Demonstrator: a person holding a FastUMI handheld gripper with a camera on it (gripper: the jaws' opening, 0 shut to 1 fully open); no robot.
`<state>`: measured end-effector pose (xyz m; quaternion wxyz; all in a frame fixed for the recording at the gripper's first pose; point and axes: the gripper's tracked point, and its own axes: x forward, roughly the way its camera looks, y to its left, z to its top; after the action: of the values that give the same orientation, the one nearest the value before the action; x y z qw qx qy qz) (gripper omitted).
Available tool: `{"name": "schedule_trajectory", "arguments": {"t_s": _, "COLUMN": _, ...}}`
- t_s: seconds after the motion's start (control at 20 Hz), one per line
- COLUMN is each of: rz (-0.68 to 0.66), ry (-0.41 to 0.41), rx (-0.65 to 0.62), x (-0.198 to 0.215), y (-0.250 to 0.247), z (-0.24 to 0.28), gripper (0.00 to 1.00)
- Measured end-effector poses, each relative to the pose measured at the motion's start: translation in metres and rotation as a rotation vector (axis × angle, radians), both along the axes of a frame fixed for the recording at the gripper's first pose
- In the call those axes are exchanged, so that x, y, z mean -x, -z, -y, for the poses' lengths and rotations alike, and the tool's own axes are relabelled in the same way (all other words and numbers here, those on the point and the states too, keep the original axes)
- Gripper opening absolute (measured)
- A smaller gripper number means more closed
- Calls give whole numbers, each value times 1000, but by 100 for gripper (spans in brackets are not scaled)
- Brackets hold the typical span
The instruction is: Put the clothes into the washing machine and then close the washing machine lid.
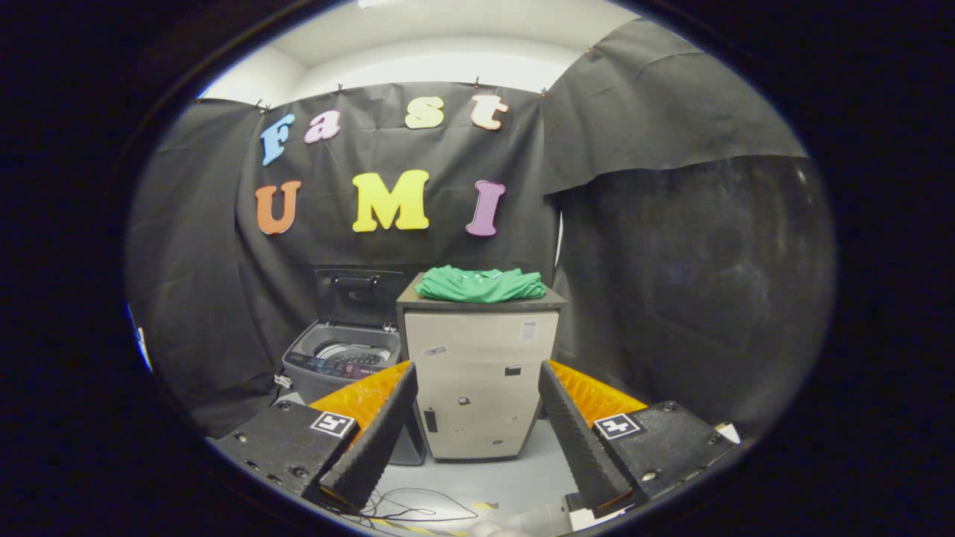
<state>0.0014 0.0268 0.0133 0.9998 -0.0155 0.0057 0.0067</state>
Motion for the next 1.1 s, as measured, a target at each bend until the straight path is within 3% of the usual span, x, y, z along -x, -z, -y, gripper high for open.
{"name": "schedule_trajectory", "arguments": {"t_s": 0.25, "rz": -26, "ry": 31, "rx": -46, "x": -20, "y": -33, "z": 7, "gripper": 100}}
{"name": "schedule_trajectory", "arguments": {"t_s": 0.5, "rz": -24, "ry": 56, "rx": -73, "x": -69, "y": -87, "z": 21, "gripper": 100}}
{"name": "schedule_trajectory", "arguments": {"t_s": 0.8, "rz": -19, "ry": 55, "rx": -64, "x": -164, "y": -148, "z": 27, "gripper": 100}}
{"name": "schedule_trajectory", "arguments": {"t_s": 1.1, "rz": -90, "ry": 0, "rx": -36, "x": -280, "y": -184, "z": 11, "gripper": 100}}
